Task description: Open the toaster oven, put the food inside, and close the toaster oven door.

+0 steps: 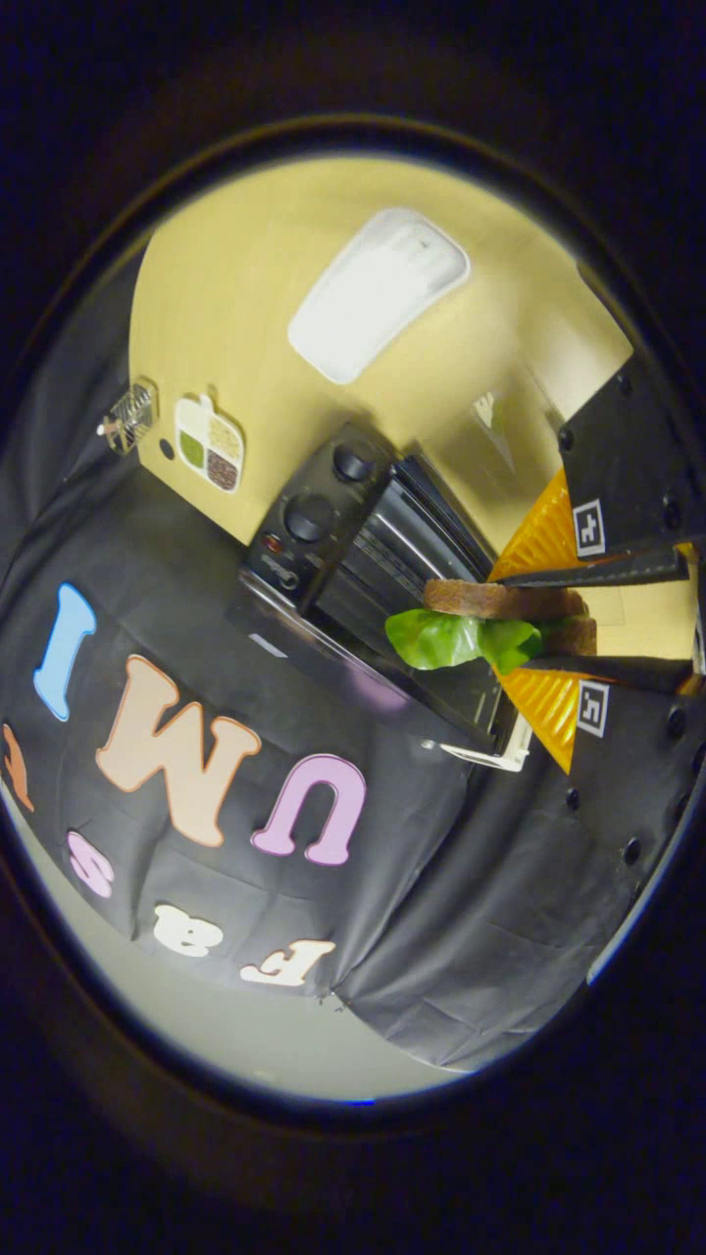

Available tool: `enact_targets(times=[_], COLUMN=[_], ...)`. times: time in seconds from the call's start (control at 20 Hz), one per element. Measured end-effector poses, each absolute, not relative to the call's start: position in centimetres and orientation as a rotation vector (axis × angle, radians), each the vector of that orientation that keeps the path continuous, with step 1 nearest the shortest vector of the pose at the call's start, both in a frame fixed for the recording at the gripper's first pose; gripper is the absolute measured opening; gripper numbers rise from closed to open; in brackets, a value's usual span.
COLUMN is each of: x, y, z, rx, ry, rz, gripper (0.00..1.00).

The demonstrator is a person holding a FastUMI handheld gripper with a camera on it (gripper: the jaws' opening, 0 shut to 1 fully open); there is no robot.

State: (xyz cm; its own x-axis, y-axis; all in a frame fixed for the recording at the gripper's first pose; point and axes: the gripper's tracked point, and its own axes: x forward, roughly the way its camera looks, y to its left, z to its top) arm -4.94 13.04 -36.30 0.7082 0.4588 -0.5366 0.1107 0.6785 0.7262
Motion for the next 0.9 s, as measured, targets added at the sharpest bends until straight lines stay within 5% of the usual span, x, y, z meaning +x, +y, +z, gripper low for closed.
enact_targets(times=[0.9], x=[2.7], y=[16.8], z=[-42.1], rx=[0.806], ry=[0.815], rz=[0.203], gripper=[0.31])
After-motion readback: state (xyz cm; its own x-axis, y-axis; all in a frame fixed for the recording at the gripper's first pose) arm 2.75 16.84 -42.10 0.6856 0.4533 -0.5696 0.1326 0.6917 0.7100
